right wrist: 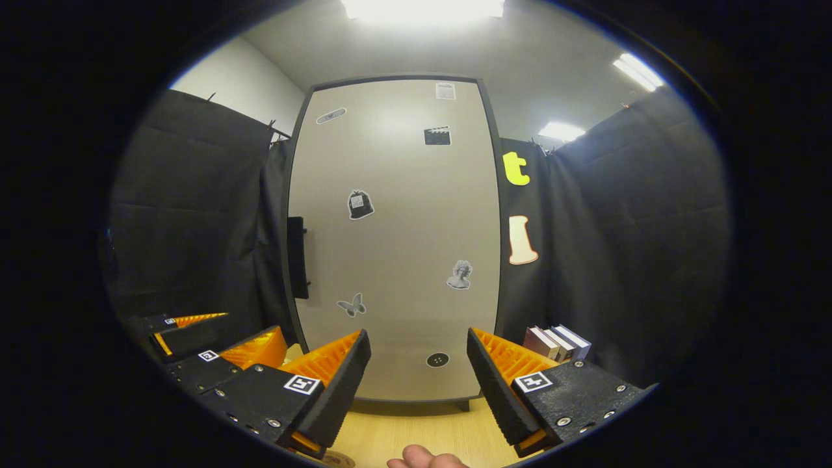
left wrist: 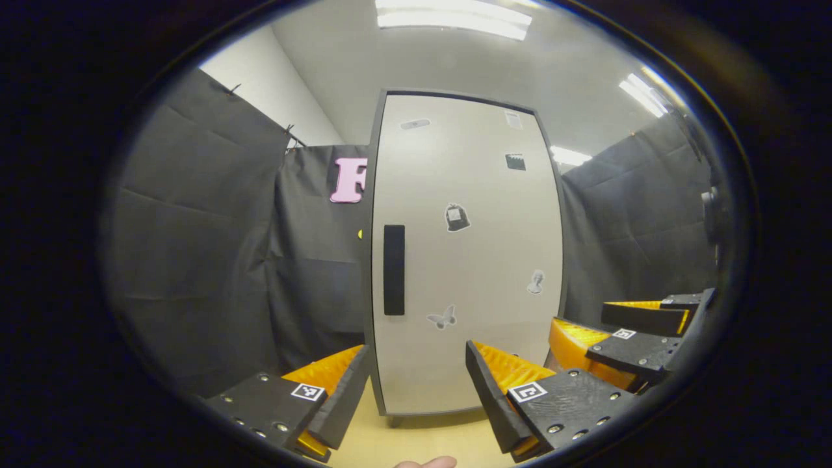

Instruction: Open the cabinet door with the right hand, grasp the bottle in the cabinet with the left hand and place it on the coaster, then close the cabinet door with the right hand.

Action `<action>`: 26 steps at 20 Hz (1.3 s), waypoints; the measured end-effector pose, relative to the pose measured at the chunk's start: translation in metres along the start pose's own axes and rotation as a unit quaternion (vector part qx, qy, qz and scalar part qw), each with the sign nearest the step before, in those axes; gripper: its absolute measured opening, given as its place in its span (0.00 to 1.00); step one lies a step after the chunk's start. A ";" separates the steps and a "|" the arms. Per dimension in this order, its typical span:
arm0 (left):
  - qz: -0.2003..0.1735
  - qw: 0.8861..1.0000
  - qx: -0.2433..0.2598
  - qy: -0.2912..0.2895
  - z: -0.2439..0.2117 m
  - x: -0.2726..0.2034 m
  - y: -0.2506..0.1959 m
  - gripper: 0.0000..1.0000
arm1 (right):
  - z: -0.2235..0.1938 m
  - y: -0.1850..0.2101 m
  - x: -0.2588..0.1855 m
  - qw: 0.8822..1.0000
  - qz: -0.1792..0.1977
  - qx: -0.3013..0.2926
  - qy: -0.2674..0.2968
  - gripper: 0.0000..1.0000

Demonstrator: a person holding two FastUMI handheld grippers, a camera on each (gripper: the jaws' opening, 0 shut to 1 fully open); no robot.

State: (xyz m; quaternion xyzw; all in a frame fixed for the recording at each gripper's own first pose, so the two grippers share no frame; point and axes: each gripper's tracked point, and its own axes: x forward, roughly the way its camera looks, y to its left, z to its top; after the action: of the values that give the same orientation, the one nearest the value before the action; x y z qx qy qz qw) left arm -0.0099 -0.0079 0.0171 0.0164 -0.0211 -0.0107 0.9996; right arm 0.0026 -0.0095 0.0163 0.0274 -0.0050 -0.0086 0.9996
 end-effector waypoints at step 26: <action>0.175 0.982 0.022 0.070 -0.058 -0.122 0.160 0.87 | 0.024 0.187 0.142 0.989 0.146 -0.025 0.013 0.93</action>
State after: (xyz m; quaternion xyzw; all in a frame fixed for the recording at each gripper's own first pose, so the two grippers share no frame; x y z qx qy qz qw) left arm -0.1264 0.1562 -0.0410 0.0354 0.0461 0.1662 0.9844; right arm 0.1476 0.1733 0.0516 0.0019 0.0040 0.1377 0.9905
